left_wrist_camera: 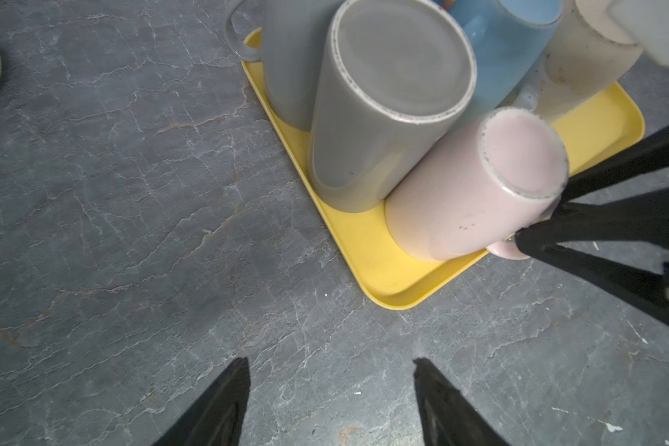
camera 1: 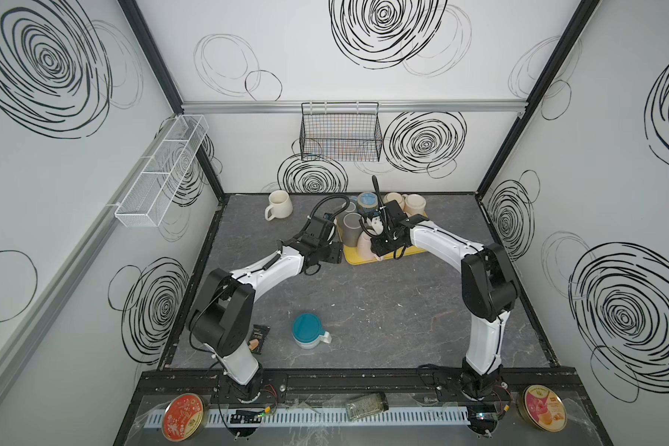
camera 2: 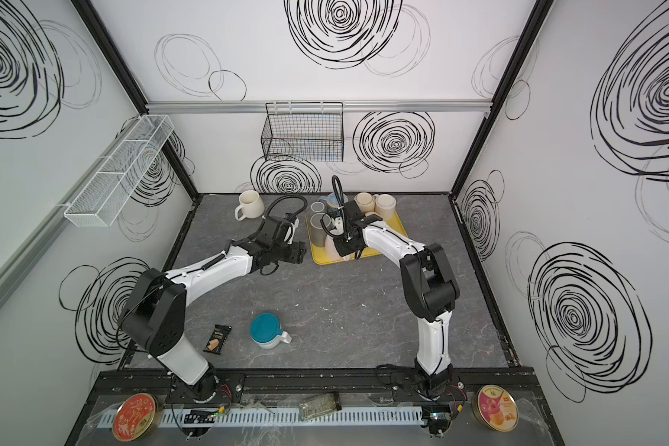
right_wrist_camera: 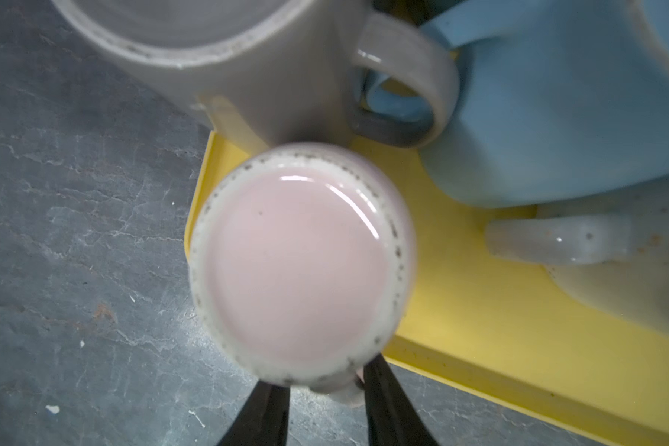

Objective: Turn the mug right side up

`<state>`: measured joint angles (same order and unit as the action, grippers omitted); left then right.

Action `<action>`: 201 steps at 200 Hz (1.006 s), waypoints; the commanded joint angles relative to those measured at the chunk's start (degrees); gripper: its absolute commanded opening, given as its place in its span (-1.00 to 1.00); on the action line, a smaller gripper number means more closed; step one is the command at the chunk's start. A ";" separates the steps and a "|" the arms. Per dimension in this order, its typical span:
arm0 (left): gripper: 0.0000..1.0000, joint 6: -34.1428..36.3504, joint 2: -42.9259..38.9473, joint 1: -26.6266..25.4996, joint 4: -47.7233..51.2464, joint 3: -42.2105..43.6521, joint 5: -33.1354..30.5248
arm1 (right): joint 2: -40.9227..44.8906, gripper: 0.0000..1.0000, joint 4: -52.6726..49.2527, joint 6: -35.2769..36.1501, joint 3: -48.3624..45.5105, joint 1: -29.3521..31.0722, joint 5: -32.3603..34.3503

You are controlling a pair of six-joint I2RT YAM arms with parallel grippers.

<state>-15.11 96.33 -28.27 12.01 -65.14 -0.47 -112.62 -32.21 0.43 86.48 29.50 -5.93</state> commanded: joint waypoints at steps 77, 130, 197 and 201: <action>0.42 -1.84 -5.25 -1.17 -2.60 3.12 -0.15 | -4.50 -0.68 -2.94 1.60 2.78 1.26 3.56; 0.41 -2.53 -6.63 -1.34 -4.63 4.79 -0.29 | 0.07 -1.00 0.95 1.52 -0.65 1.44 4.59; 0.40 -0.80 -11.96 -1.18 -17.54 10.98 3.81 | 11.94 -1.00 14.85 -5.20 -12.07 1.38 2.33; 0.40 -0.87 -12.18 -1.17 -18.29 11.23 4.02 | 12.45 -1.00 15.53 -5.53 -12.48 1.40 2.17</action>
<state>-16.49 86.72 -29.21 2.35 -55.40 1.17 -106.13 -25.34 -1.85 75.48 30.63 -2.50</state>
